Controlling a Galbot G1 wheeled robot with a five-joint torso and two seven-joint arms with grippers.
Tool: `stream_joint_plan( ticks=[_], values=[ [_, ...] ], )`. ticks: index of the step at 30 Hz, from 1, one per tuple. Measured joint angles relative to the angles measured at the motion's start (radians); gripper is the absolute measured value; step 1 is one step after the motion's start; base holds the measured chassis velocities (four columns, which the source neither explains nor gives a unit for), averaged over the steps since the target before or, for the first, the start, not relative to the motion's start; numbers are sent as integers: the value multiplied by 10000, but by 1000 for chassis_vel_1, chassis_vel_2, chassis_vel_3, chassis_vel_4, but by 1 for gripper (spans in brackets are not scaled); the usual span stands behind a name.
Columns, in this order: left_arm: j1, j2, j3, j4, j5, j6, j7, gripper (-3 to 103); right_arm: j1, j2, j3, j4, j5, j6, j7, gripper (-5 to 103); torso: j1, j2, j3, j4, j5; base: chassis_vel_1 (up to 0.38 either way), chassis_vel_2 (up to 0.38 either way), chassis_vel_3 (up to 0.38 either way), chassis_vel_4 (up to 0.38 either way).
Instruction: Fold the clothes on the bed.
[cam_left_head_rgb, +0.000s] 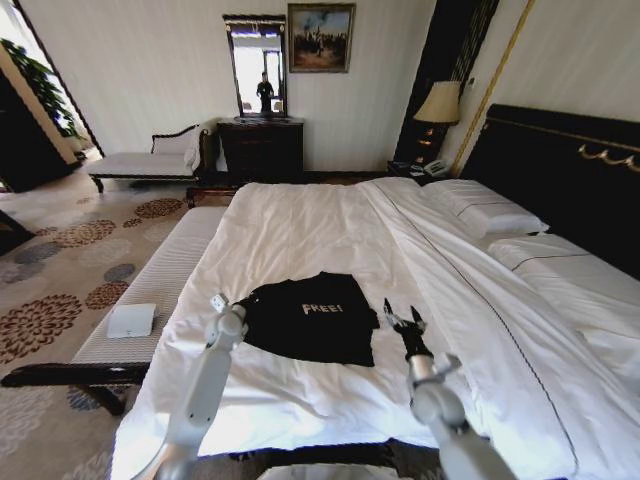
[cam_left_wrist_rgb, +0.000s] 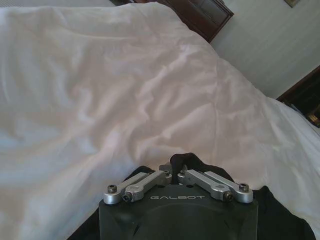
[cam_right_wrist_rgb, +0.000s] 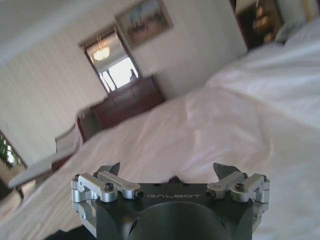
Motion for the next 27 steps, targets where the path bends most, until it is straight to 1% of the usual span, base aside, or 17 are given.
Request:
stream_joint_plan(
  ticks=[1, 2, 3, 4, 6, 7, 10, 11, 12, 14, 15, 17, 18, 22, 23, 25, 27],
  values=[
    [89, 25, -16, -82, 11, 2, 0, 0, 352, -108, -244, -158, 204, -238, 131, 100, 0, 0, 1, 2, -1, 0, 0, 0, 0],
    [89, 25, -16, -82, 11, 2, 0, 0, 352, -108, -244, -158, 204, -238, 131, 100, 0, 0, 1, 2, -1, 0, 0, 0, 0],
    [271, 68, -58, -244, 30, 3, 0, 0, 927, -245, -680, -463, 475, -582, 320, 100, 0, 0, 0, 6, -4, 0, 0, 0, 0],
    [571, 150, -151, -477, 57, 1, 0, 0, 1721, -355, -1434, -941, 808, -1064, 573, 100, 1, -1, 1, 2, -2, 0, 0, 0, 0],
    [892, 259, -266, -702, 81, -19, 12, 0, 2552, -372, -2217, -1470, 1061, -1526, 870, 100, 2, -1, 2, 2, -2, 0, 0, 0, 0],
    [892, 259, -266, -702, 81, -19, 12, 0, 2552, -372, -2217, -1470, 1061, -1526, 870, 100, 2, -1, 2, 2, -2, 0, 0, 0, 0],
    [1414, 402, -469, -1037, 157, -129, 103, 0, 4040, -120, -3642, -2492, 1051, -2068, 1301, 100, 0, 0, 1, -2, -3, 0, 0, 0, 0],
    [1543, 416, -519, -1132, 175, -159, 125, 0, 4405, 19, -3965, -2785, 934, -2106, 1399, 100, 0, 0, 1, 0, -3, 0, 0, 0, 0],
    [1543, 416, -519, -1132, 175, -159, 125, 0, 4405, 19, -3965, -2785, 934, -2106, 1399, 100, 0, 0, 1, 0, -3, 0, 0, 0, 0],
    [1799, 425, -623, -1359, 202, -207, 180, 0, 4946, 365, -4482, -3295, 681, -2126, 1559, 100, 0, -1, 0, 1, -7, 0, 0, 0, 0],
    [2123, 426, -765, -1677, 211, -242, 236, 0, 5403, 868, -4958, -3820, 385, -2132, 1723, 100, 2, -1, 1, 2, -1, 0, 0, 0, 0],
    [2393, 446, -865, -1966, 212, -273, 277, 0, 5745, 1282, -5284, -4195, 124, -2133, 1778, 100, 2, -1, 1, 3, -3, 0, 0, 0, 0],
    [2393, 446, -865, -1966, 212, -273, 277, 0, 5745, 1282, -5284, -4195, 124, -2133, 1778, 100, 2, -1, 1, 3, -3, 0, 0, 0, 0],
    [3071, 639, -1014, -2718, 213, -364, 364, 0, 6485, 1962, -6156, -5218, -534, -2184, 1819, 100, 0, -1, -1, 1, -5, 0, 0, 0, 0],
    [3071, 639, -1014, -2718, 213, -364, 364, 0, 6485, 1962, -6156, -5218, -534, -2184, 1819, 100, 0, -1, -1, 1, -5, 0, 0, 0, 0],
    [3306, 702, -1044, -2947, 222, -394, 409, 0, 6758, 2226, -6536, -5794, -1038, -2134, 1835, 100, 0, -1, 0, 2, -3, 0, 0, 0, 0],
    [3527, 741, -1063, -3105, 233, -428, 464, 0, 6967, 2460, -6863, -6359, -1841, -2062, 1886, 100, 0, -1, 0, 1, -2, 0, 0, 0, 0]
  ],
)
